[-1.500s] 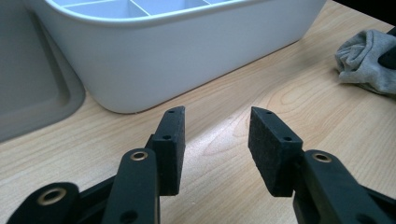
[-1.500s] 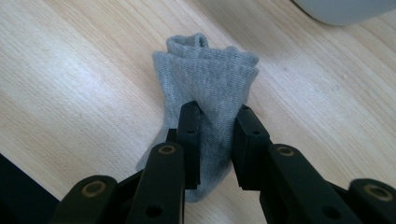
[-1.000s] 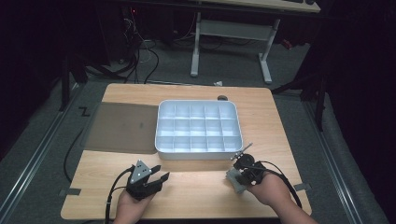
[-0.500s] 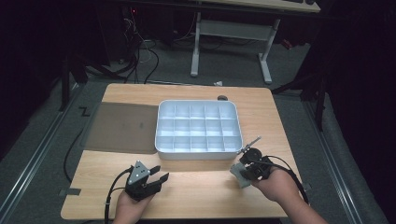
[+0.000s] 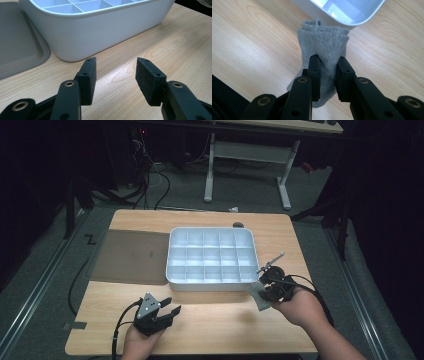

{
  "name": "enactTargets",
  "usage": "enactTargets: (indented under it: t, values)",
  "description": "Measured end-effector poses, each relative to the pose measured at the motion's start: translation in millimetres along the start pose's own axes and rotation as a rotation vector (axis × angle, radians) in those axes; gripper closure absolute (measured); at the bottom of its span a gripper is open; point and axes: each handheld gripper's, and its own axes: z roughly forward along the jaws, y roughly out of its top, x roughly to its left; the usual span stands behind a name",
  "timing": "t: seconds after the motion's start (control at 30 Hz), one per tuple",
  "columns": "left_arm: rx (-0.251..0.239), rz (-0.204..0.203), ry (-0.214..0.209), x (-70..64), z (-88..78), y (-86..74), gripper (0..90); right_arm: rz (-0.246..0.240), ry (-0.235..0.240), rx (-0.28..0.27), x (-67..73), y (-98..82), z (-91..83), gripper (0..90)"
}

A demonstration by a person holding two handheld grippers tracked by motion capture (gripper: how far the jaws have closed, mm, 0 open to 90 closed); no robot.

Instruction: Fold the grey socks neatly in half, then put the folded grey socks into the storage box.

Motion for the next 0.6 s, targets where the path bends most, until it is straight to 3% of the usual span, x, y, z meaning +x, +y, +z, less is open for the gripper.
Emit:
enactTargets:
  t: [0.6]
  values:
    - [-0.010,-0.011,-0.003,1.5,-1.9,0.1,52.6,0.013,-0.014,0.001,-18.0,45.3,-4.4,77.6]
